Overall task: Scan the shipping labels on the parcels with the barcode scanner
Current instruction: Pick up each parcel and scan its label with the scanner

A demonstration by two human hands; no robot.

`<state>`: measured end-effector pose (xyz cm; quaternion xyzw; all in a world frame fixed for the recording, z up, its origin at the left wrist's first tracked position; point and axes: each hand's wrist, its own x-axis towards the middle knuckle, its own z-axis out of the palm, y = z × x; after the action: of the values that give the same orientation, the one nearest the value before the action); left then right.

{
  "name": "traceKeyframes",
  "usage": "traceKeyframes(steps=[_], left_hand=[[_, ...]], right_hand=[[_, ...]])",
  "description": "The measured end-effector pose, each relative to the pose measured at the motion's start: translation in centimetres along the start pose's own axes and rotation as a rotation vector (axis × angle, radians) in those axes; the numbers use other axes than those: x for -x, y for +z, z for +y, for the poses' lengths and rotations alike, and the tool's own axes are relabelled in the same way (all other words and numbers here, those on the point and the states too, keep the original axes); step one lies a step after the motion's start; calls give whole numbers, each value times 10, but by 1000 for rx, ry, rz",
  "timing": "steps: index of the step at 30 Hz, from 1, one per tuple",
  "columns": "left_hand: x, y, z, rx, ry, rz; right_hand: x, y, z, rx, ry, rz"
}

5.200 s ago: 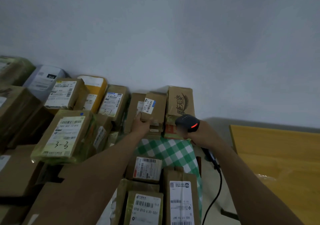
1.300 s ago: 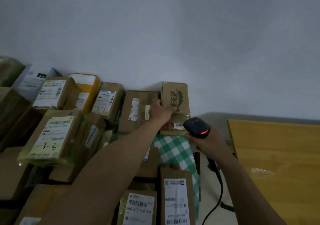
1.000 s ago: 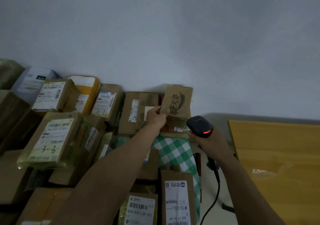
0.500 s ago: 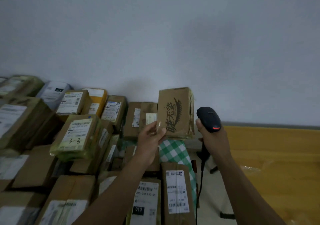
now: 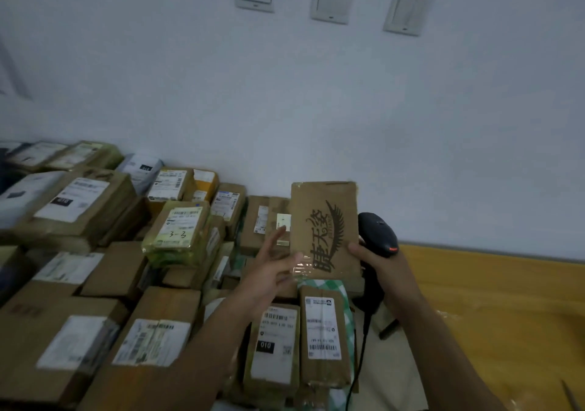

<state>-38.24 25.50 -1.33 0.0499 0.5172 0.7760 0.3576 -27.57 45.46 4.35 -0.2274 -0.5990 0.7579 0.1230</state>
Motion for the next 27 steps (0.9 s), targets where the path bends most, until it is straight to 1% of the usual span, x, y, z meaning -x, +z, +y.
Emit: traceKeyframes(steps=[2, 3, 4, 6, 7, 9, 10, 13, 15, 17, 18, 20, 22, 25, 27], left_hand=[[11, -1, 5, -20, 16, -47], [15, 0, 7, -45, 41, -22], [19, 3, 8, -99, 74, 30], [25, 11, 13, -242, 157, 173], [29, 17, 15, -300, 186, 239], [36, 27, 15, -360, 255, 319], [40, 34, 15, -365, 288, 321], [46, 50, 7, -403, 353, 257], [51, 55, 3, -472, 370, 225], [52, 52, 0, -371, 383, 201], [52, 48, 0, -317, 375, 193], [51, 41, 2, -311, 354, 193], [47, 35, 6, -299, 265, 200], [45, 29, 11, -156, 108, 119], [44, 25, 10, -73, 78, 69]], right_hand=[[8, 3, 1, -35, 0, -44], [11, 4, 2, -43, 4, -32], [12, 5, 3, -23, 0, 15], [9, 5, 7, 108, -49, 160], [8, 4, 9, 152, -65, 205], [10, 7, 11, 147, -102, 227], [12, 10, 11, 141, -110, 221], [24, 19, 10, 178, -135, 171], [31, 19, 8, 108, -154, 130], [35, 13, 5, 17, -145, 91], [38, 11, 3, -16, -139, 63], [44, 10, -2, -24, -132, 23], [45, 8, -2, -56, -116, 38], [44, 5, 3, -73, -80, 60], [43, 3, 7, -7, -77, 74]])
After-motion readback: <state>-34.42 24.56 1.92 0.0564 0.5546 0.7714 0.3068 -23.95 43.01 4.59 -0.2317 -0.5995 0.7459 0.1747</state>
